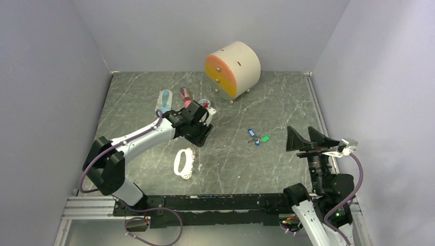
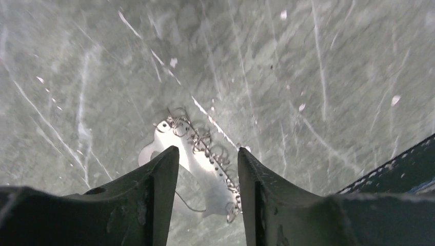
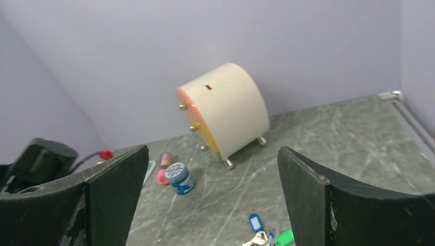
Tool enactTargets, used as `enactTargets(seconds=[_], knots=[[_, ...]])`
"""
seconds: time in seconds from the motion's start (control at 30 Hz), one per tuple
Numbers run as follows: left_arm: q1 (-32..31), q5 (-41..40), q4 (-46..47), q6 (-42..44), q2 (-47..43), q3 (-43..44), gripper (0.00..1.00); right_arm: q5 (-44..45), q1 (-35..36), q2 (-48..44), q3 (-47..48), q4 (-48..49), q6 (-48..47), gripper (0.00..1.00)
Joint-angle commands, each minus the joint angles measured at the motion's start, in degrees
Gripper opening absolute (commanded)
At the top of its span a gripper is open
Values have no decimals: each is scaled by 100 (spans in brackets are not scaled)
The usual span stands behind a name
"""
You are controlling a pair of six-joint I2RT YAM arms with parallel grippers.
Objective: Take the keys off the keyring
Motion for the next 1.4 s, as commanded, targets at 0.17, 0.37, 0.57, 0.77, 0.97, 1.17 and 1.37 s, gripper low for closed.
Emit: enactTargets(seconds=[0.17, 0.37, 0.57, 0.77, 0.97, 1.17, 1.37], knots=[[515, -842, 473, -688, -1182, 39, 62, 1277, 43, 43, 577, -919, -377, 99], [1314, -2229, 406, -1254, -3345, -935, 88, 1460, 55, 66, 751, -989, -905, 99], [1319, -3435, -68, -1357, -5282, -1230, 94, 1550, 53, 263, 901, -1169, -1018, 99], [1315, -3401, -398, -1172, -7045, -1310, 94, 1816, 53, 789, 1057, -1679, -663, 99], [1315, -3480, -856, -1040, -8499, -1384, 94, 1791, 53, 732, 820, -1471, -653, 99], [1320, -3688, -1473, -1323, -8529, -1357, 94, 1881, 53, 497, 423, -1156, -645, 100], [1321, -3766, -1266, -1271, -8761, -1527, 94, 1900, 53, 368, 256, -1032, -574, 100]])
